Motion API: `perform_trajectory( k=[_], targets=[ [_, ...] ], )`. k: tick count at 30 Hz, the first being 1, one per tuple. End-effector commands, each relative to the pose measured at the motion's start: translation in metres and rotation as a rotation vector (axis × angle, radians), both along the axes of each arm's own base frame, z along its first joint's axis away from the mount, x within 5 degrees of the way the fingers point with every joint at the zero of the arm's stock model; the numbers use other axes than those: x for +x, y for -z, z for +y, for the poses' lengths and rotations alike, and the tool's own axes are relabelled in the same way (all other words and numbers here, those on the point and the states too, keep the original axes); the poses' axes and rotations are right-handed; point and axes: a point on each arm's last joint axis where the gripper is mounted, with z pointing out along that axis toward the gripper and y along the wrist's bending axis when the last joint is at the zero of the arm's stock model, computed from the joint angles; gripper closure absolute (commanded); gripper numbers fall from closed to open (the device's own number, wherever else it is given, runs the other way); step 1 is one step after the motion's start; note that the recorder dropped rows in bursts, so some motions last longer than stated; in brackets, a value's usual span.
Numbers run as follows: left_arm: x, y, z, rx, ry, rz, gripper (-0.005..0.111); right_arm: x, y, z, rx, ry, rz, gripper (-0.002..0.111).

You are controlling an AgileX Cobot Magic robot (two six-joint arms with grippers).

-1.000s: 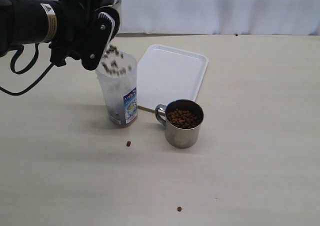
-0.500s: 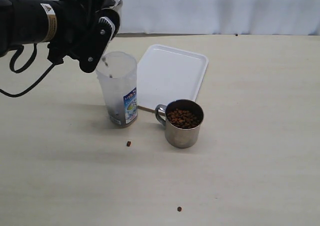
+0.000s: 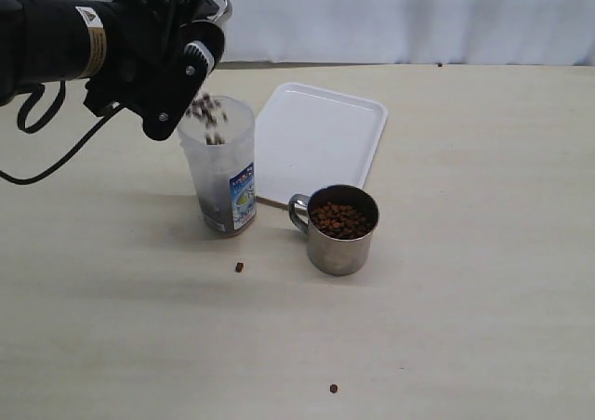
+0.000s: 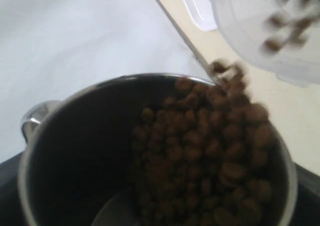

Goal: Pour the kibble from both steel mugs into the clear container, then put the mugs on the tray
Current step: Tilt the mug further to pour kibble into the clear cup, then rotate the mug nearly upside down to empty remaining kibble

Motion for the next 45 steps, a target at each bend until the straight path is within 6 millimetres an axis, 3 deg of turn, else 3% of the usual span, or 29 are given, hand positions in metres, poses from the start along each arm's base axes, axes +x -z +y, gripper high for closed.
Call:
perform_trajectory(
  k=[1, 32, 40, 45],
  targets=[
    [0.001, -0.005, -0.001, 0.011, 0.012, -0.021, 0.107, 0.000, 0.001, 0.000, -0.004, -0.004, -0.008, 0.103],
    [-0.001, -0.004, -0.004, 0.106, 0.112, -0.056, 0.107, 0.000, 0.001, 0.000, -0.004, -0.004, -0.008, 0.103],
    [-0.010, -0.005, -0.021, 0.173, 0.185, -0.095, 0.107, 0.000, 0.001, 0.000, -0.004, -0.004, -0.008, 0.103],
    [-0.009, -0.005, -0.020, 0.219, 0.168, -0.122, 0.107, 0.000, 0.001, 0.000, -0.004, -0.004, -0.008, 0.103]
  ],
)
